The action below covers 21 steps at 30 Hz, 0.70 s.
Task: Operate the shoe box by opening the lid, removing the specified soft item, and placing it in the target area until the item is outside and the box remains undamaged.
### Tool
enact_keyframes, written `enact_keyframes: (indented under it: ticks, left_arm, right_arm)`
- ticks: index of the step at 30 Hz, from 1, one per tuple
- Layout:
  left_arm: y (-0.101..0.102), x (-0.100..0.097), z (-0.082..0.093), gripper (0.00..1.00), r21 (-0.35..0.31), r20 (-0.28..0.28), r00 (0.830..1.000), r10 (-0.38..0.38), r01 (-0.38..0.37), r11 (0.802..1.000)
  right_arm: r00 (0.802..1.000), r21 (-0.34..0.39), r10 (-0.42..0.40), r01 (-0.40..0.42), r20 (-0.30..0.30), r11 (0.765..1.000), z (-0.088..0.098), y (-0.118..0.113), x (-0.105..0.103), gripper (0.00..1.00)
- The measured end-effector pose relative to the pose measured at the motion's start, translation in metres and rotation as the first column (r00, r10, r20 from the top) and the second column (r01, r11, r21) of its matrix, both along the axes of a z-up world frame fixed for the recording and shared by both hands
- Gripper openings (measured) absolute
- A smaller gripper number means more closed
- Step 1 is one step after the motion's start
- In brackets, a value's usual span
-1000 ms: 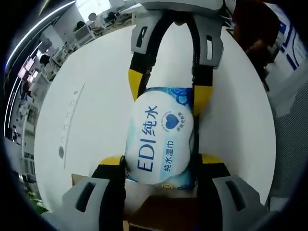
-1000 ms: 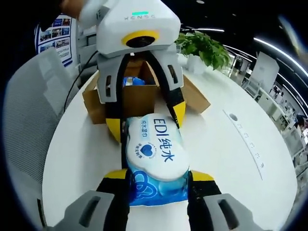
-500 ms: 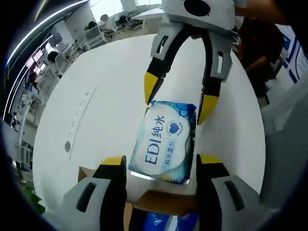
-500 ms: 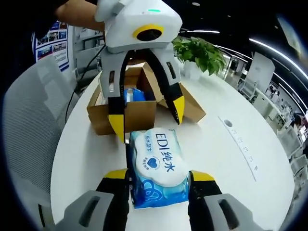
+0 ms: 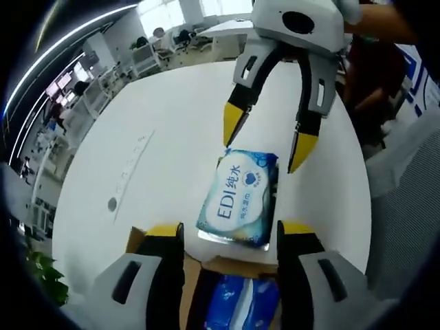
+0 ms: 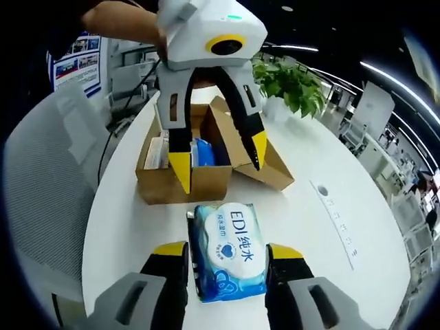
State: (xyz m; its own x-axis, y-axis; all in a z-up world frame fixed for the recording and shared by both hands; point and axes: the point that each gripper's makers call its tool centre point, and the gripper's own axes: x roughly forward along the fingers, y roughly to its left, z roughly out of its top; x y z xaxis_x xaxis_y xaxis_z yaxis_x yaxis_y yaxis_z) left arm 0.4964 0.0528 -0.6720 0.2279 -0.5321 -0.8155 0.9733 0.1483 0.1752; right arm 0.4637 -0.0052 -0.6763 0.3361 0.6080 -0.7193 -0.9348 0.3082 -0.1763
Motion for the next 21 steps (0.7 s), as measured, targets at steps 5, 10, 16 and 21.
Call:
enact_keyframes:
  ticks: [5,10,16,21]
  left_arm:
    - [0.018,-0.001,0.004,0.46,-0.007,-0.002,1.0,0.026,-0.026,1.0]
    - [0.038,-0.003,0.002,0.45,-0.011,-0.002,0.999,0.038,-0.038,0.999]
    - [0.064,-0.003,-0.003,0.45,-0.009,-0.003,0.998,0.066,-0.066,0.998]
    - [0.085,-0.003,-0.006,0.43,-0.027,-0.008,0.995,0.098,-0.099,0.995]
  right_arm:
    - [1.0,-0.006,0.011,-0.011,0.014,1.0,0.007,0.012,0.001,0.36]
    - [0.999,-0.014,0.03,-0.029,0.026,0.999,0.011,0.027,0.0,0.34]
    - [0.998,-0.007,0.055,-0.054,0.033,0.998,0.013,0.054,-0.001,0.34]
    - [0.997,-0.002,0.071,-0.071,0.039,0.997,0.011,0.076,0.0,0.33]
